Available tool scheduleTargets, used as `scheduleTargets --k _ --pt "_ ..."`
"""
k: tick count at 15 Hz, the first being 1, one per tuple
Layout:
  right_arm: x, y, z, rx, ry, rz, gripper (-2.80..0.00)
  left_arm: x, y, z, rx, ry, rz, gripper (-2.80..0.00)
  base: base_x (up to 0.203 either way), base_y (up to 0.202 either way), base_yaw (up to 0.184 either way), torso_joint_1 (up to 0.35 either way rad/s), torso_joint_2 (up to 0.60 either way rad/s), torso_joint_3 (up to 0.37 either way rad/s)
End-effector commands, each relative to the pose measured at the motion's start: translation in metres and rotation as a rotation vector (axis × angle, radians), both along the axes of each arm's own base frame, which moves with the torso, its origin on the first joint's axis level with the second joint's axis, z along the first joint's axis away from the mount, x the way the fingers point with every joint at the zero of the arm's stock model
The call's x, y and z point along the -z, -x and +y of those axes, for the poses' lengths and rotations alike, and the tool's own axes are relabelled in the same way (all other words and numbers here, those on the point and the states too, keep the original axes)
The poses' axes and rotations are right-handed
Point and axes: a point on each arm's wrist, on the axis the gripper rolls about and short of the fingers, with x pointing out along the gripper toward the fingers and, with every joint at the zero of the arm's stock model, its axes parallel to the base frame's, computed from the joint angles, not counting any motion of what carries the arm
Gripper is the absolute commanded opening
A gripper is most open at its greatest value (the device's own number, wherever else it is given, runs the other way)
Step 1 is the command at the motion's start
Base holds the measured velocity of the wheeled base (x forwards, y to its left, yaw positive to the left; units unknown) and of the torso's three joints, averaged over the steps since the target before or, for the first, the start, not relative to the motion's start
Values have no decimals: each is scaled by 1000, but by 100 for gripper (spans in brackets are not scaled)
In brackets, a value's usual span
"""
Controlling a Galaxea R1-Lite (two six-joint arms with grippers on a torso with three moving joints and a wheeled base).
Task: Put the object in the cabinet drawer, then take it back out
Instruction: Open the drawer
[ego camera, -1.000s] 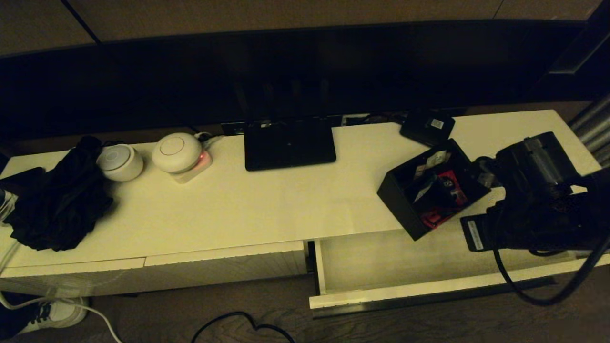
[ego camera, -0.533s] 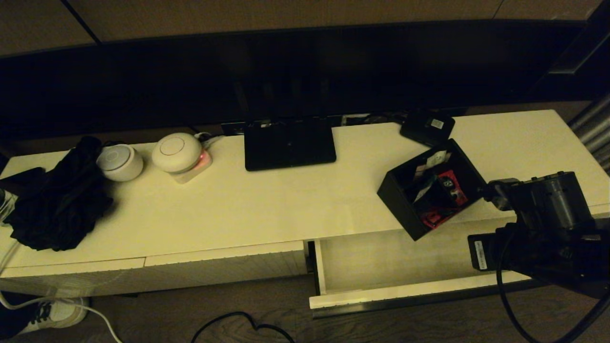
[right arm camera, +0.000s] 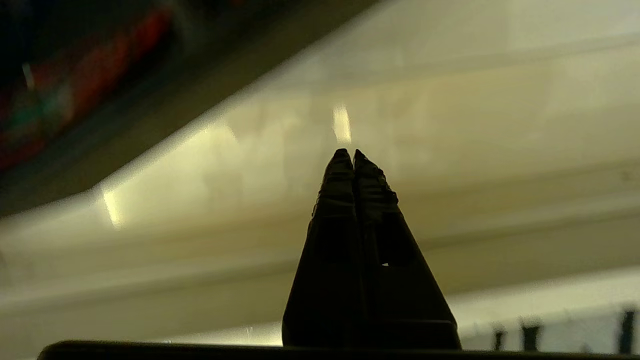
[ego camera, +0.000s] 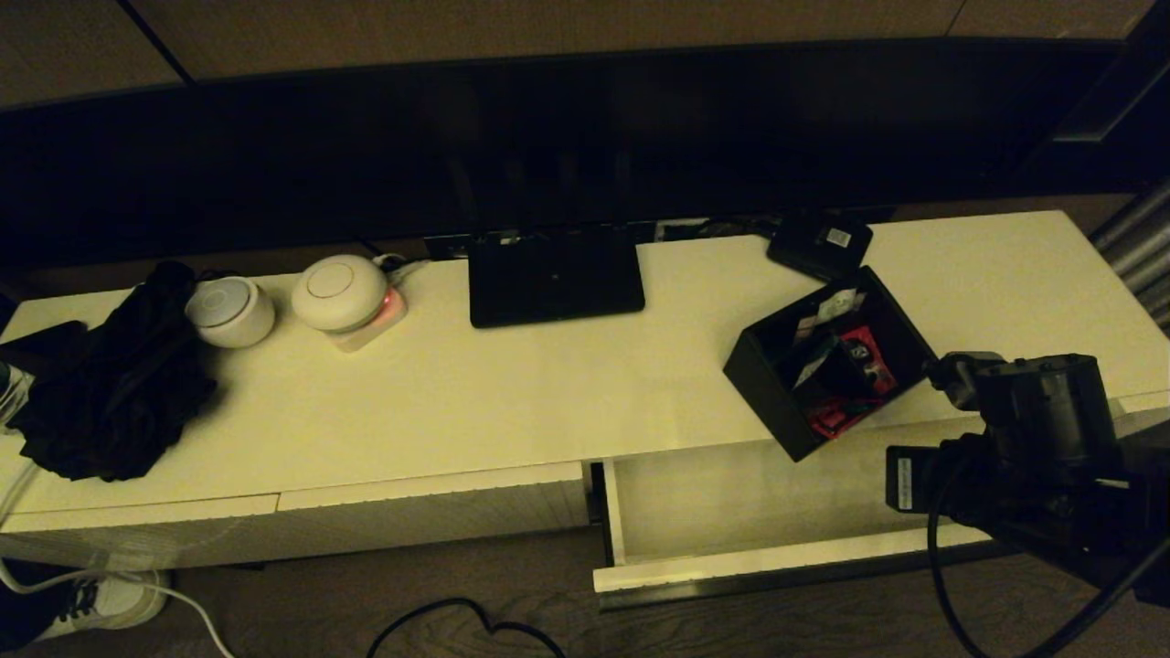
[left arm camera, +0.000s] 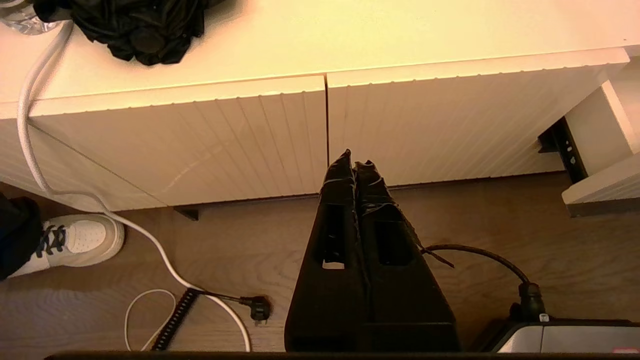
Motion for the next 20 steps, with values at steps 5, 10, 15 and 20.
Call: scheduleTargets --k 5,10,15,20 --pt "20 -22 6 11 -18 -49 -280 1 0 0 0 0 3 -280 0 0 0 0 0 0" --pt "30 -34 9 11 -28 -82 -280 1 0 0 -1 0 3 -280 0 0 0 0 0 0" --pt "35 -44 12 9 -31 -120 -280 1 0 0 0 0 3 -280 0 0 0 0 0 0" --pt "39 -48 8 14 -7 -106 -280 1 0 0 -1 0 3 -280 0 0 0 0 0 0"
